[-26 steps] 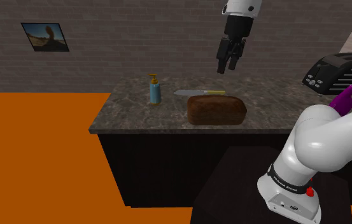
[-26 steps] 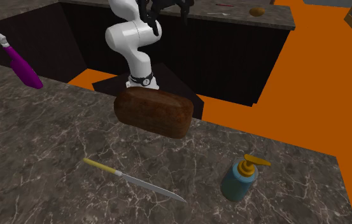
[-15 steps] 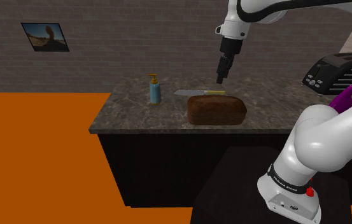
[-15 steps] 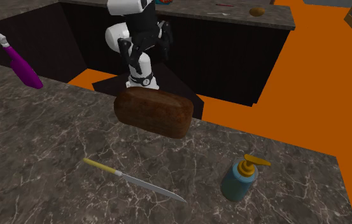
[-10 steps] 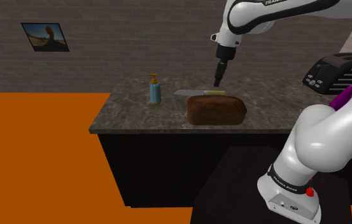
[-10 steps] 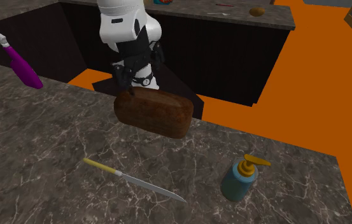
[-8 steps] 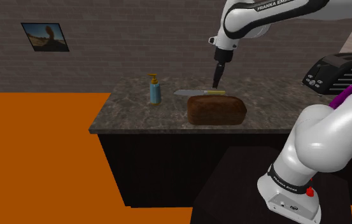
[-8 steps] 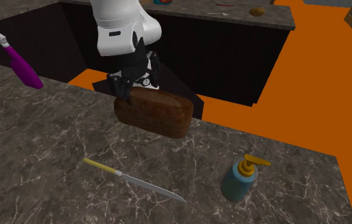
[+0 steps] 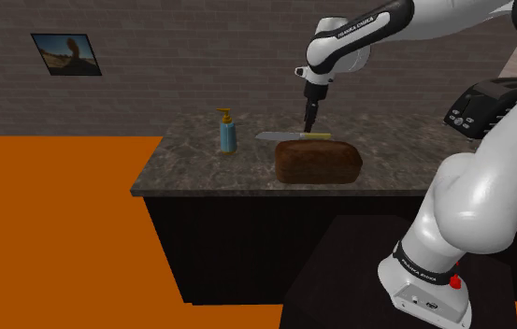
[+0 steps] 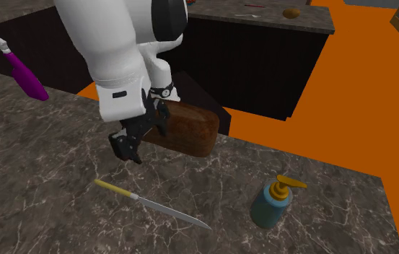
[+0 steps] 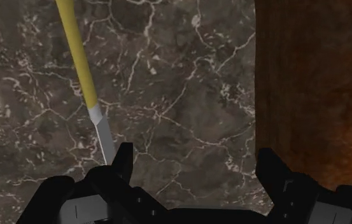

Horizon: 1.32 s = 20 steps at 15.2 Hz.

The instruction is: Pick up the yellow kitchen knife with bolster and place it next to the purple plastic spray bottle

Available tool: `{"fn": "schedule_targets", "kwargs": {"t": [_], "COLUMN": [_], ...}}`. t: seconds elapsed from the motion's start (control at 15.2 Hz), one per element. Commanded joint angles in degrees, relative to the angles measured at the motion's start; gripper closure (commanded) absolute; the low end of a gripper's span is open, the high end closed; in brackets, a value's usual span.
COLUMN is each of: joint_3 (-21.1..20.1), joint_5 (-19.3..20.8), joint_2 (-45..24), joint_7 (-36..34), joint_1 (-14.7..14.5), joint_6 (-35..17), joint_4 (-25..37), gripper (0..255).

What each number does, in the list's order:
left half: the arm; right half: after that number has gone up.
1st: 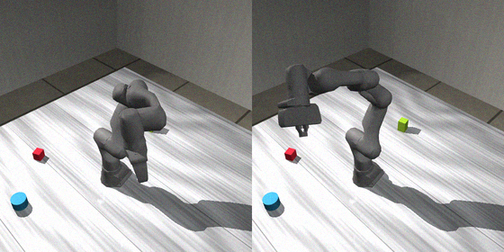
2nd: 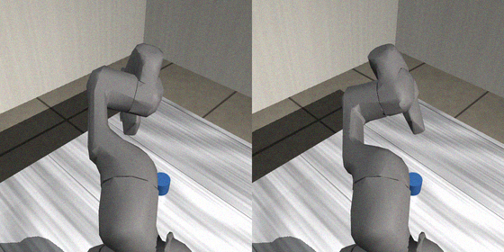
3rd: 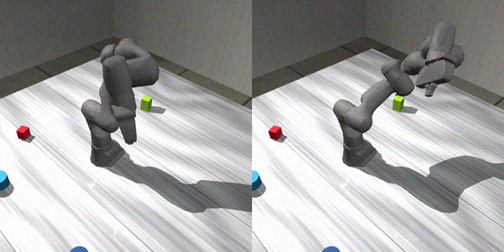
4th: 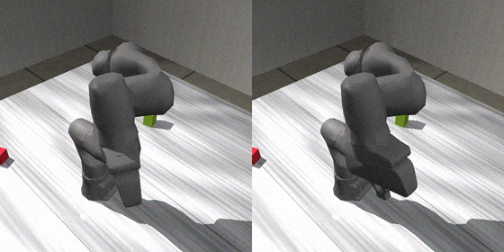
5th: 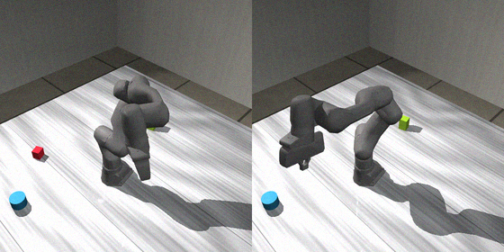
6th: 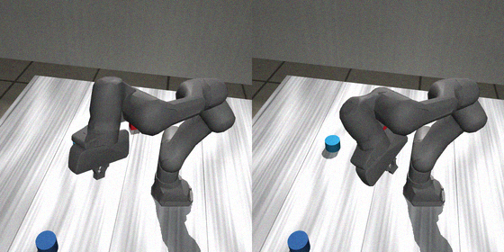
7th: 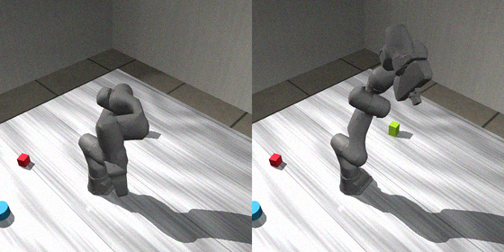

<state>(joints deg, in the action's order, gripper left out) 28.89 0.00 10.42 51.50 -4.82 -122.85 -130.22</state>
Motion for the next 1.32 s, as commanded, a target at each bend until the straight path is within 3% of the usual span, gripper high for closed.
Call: {"fn": "schedule_targets", "kwargs": {"t": [0.0,0.4,0.92,1.25], "joint_3": [1.56,2.41,0.95,0.94], "joint_5": [-2.59,-12.5,-16.35,-16.34], "joint_2": [-5.09,-20.11,-24.82,-24.82], "joint_7": [5.45,21.06,23.98,23.98], "joint_1": [-0.58,0.84,1.9,1.91], "joint_6": [-2.7,-6.64,-11.35,-11.35], "joint_4": [2.3,12.04,11.25,11.25], "gripper": [0,0,0,0]}}
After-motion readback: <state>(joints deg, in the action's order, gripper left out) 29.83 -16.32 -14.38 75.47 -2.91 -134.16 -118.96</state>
